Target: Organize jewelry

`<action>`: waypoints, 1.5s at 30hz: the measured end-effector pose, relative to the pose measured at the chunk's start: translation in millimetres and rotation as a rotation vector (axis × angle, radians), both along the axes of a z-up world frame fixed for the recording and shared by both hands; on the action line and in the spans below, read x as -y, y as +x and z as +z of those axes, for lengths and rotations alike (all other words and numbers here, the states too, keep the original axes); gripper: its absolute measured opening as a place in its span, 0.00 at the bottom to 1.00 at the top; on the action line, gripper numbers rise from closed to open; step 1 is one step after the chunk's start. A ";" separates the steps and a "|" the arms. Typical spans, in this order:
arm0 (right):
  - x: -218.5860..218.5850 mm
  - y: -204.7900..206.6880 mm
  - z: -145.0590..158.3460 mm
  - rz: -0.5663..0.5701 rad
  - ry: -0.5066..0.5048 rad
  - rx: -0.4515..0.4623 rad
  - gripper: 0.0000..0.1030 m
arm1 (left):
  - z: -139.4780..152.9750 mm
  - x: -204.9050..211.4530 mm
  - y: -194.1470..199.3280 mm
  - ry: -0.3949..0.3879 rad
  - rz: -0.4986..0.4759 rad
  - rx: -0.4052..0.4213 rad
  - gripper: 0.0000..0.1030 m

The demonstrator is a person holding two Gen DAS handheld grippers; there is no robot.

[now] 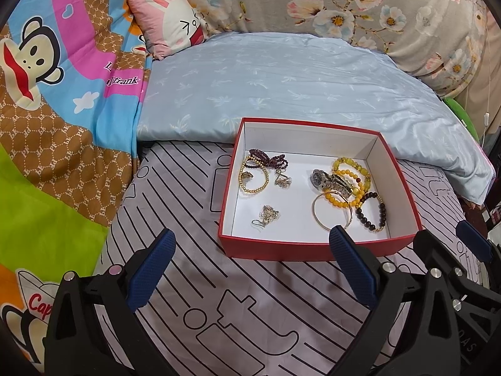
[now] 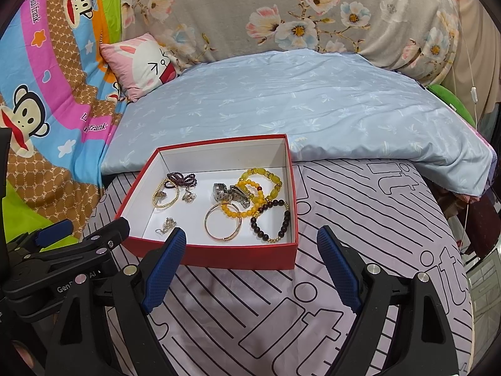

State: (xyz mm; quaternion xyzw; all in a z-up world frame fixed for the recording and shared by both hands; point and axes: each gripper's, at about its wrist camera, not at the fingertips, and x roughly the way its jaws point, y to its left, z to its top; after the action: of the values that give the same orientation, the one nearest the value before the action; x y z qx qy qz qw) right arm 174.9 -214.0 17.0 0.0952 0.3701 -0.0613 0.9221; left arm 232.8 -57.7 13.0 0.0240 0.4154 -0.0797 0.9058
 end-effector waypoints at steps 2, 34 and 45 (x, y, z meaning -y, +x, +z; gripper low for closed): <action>0.8 0.1 0.6 0.000 0.001 0.001 0.81 | 0.2 -0.1 0.2 0.000 0.000 0.000 0.93; -6.5 -3.0 -4.2 0.004 -0.004 -0.004 0.81 | 2.6 1.4 -3.9 0.014 0.017 0.014 0.93; -7.1 -3.7 -5.0 0.003 -0.007 -0.008 0.81 | -0.6 2.2 -1.6 0.015 0.009 0.011 0.93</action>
State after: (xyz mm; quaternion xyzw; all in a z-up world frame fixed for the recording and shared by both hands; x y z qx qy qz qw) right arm 171.2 -207.0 12.0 0.0912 0.3736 -0.0616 0.9210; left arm 231.2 -59.9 12.5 0.0294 0.4113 -0.0721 0.9082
